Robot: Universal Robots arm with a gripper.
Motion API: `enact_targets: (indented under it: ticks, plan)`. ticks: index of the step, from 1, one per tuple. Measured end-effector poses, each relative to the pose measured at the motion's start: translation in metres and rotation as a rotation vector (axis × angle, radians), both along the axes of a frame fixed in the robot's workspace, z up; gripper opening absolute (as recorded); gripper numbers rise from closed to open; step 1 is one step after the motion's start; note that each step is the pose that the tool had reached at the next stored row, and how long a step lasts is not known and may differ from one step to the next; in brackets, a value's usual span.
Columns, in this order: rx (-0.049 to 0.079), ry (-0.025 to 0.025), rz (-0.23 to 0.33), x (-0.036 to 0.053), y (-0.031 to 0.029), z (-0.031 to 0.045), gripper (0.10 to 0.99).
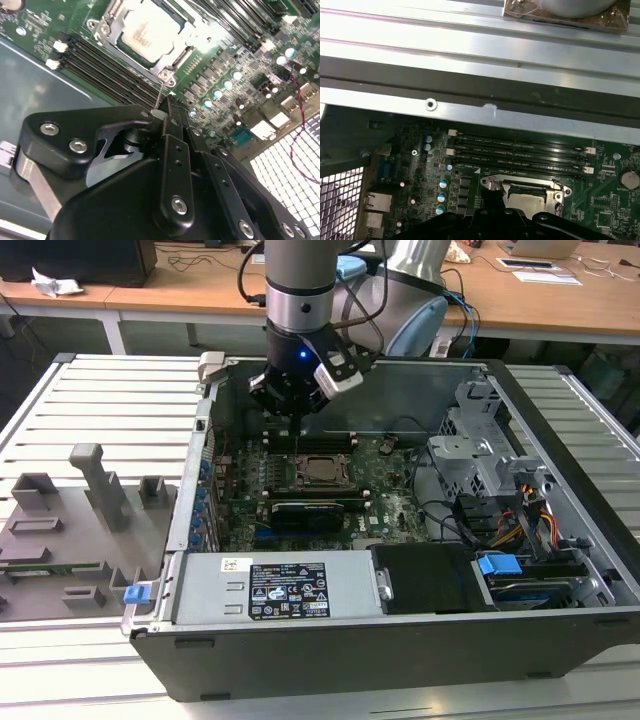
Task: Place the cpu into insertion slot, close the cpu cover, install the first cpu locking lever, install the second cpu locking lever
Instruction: 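Install the first cpu locking lever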
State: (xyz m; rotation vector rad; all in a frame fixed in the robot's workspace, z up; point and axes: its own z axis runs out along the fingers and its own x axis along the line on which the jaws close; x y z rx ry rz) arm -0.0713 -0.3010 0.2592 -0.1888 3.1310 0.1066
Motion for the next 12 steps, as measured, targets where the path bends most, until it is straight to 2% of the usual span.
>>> enact_targets:
  ticks: [8,12]
  plan:
    - [0.0,0.0001,-0.005,0.0214,-0.0001,-0.0004,0.106]
    - [0.0,0.0,-0.007,0.0224,0.0,-0.0004,0.106]
